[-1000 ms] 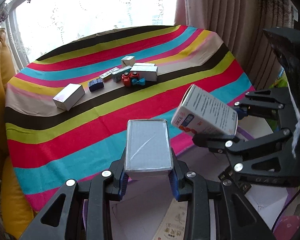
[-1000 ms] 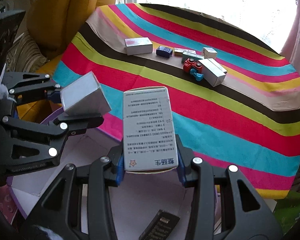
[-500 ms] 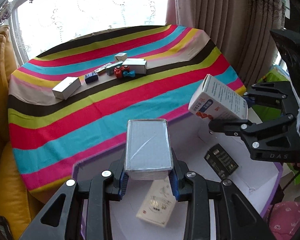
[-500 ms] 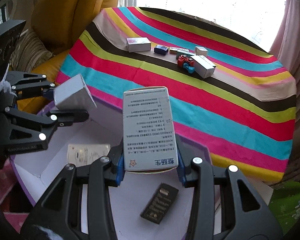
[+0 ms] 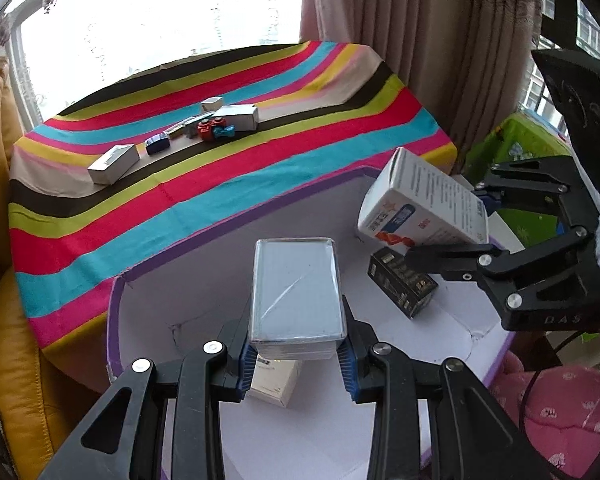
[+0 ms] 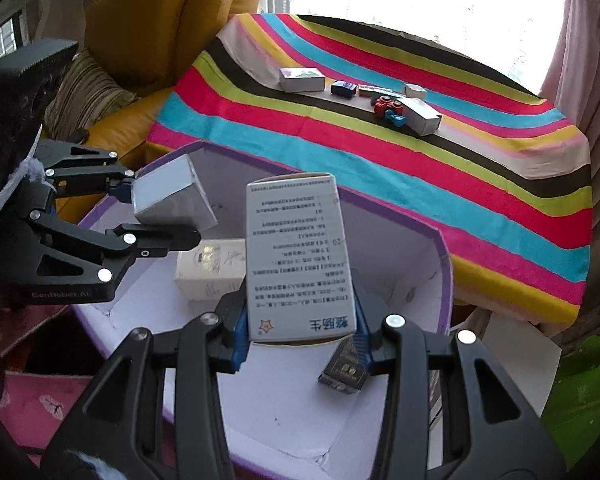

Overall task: Organize rigid objects
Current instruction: 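Carry both held boxes over the cardboard box, then open both grippers to release the boxes into the cardboard box, then move both grippers back over the table toward the remaining objects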

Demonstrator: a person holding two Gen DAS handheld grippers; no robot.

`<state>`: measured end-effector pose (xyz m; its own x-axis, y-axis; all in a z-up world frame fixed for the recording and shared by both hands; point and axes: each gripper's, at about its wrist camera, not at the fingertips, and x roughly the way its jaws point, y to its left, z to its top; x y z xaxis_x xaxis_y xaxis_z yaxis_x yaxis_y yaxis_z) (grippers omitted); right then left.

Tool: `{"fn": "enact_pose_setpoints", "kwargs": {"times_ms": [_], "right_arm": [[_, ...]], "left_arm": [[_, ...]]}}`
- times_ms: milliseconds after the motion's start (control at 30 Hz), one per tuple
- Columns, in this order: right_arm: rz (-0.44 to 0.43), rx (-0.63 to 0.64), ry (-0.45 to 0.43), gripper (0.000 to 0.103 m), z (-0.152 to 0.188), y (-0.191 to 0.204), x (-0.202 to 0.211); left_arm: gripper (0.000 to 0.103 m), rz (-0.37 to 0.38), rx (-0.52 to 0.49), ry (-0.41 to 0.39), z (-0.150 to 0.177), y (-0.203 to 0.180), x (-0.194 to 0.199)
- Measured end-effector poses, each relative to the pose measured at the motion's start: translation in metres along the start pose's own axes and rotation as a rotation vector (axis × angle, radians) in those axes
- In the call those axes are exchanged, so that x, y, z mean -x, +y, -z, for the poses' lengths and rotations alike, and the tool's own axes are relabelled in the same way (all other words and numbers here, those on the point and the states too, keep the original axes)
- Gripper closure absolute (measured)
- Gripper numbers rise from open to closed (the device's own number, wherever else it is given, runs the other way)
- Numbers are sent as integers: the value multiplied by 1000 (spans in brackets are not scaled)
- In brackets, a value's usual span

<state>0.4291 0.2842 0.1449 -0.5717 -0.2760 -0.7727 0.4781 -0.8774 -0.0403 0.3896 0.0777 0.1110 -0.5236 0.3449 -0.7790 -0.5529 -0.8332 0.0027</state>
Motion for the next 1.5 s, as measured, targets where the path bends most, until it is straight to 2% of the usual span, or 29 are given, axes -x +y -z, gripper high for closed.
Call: {"fn": "enact_pose_setpoints", "kwargs": {"times_ms": [433, 800, 867, 900, 933, 1000, 1200, 1500], "right_arm": [[-45, -29, 45, 58, 28, 4, -5], [-66, -15, 61, 57, 34, 9, -8], [-69, -4, 61, 49, 34, 13, -8], [-66, -7, 58, 41, 33, 13, -7], [-74, -11, 52, 41, 33, 13, -6], [-76, -5, 48, 41, 33, 14, -5], [-67, -21, 57, 39, 34, 11, -8], [-70, -39, 70, 37, 35, 12, -13]], "left_arm": [[67, 21, -28, 41, 18, -9, -7], [67, 16, -47, 62, 24, -12, -12], [63, 9, -47, 63, 24, -13, -11], [56, 9, -46, 63, 24, -12, -11], [50, 9, -46, 60, 24, -12, -11], [45, 7, -45, 53, 24, -11, -9], [38, -7, -41, 58, 25, -12, -10], [36, -12, -18, 68, 28, -6, -14]]}}
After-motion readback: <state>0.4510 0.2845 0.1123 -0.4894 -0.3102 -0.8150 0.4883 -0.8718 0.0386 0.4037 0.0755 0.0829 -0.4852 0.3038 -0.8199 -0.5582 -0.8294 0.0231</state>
